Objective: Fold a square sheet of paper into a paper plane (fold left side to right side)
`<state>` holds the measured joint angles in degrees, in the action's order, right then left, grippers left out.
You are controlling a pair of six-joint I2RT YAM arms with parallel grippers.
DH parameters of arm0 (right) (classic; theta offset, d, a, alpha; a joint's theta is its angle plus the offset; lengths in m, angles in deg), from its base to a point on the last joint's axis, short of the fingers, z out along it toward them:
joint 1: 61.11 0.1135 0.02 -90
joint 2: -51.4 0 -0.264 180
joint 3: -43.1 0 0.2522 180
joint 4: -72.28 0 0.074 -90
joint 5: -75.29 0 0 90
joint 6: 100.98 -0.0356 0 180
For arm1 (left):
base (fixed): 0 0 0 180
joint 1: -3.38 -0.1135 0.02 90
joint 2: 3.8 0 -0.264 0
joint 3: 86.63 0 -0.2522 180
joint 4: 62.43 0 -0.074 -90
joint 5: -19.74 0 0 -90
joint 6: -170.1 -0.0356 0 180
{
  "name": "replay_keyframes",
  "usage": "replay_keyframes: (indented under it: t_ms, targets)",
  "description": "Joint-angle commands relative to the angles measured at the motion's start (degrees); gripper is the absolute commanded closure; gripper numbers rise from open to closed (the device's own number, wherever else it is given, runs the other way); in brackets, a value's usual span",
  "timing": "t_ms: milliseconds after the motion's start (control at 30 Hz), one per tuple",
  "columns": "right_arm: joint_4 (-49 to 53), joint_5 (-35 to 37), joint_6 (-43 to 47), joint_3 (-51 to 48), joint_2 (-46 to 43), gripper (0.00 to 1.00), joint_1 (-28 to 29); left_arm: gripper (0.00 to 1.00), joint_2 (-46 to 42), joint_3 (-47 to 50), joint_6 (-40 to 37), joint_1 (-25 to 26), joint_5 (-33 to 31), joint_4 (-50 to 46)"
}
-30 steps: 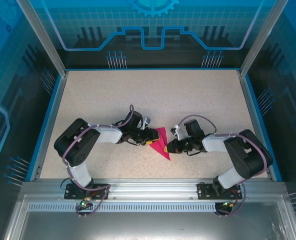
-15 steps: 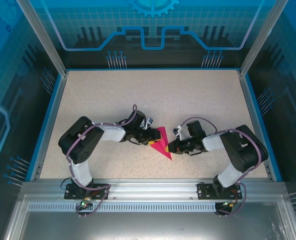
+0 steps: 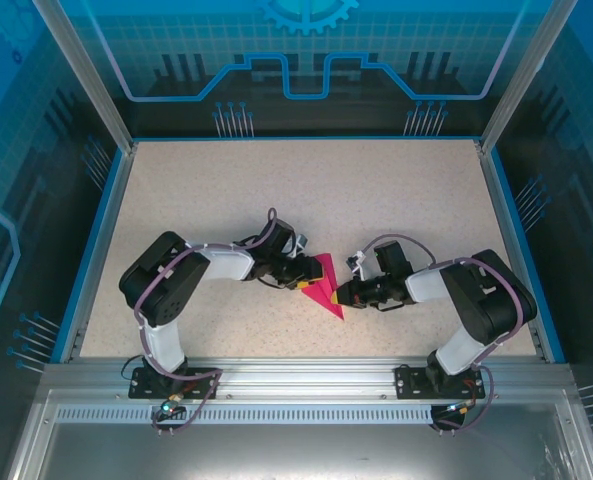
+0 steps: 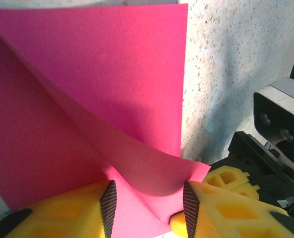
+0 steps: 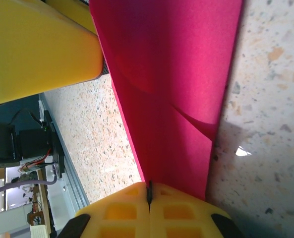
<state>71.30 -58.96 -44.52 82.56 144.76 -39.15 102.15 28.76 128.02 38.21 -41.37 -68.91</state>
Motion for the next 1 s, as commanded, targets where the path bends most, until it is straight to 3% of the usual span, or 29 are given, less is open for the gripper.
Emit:
replay_keyframes:
  t_ms: [0, 367, 533, 733, 967]
  targets:
    - [-0.4, -1.9, -0.2, 0.0, 0.4, 0.91, -1.1, 0.57, 1.6, -1.2, -1.8, 0.3, -3.1, -4.6]
    - [8.8, 0.1, 4.5, 5.7, -2.6, 0.61, -1.1, 0.57, 1.8, -1.3, -1.8, 0.3, -3.8, -5.6]
    - [11.3, 1.7, 6.1, 7.8, -0.4, 0.57, -1.0, 0.57, 1.5, -1.1, -1.8, 0.3, -3.7, -5.5]
    - [11.1, 1.6, 6.1, 9.1, 0.8, 0.62, 0.3, 0.57, 1.5, -1.1, -1.9, 0.3, -3.7, -5.4]
    - [12.2, 2.8, 6.9, 9.6, 2.0, 0.87, 0.3, 0.57, 1.4, -1.0, -1.9, 0.3, -3.8, -5.5]
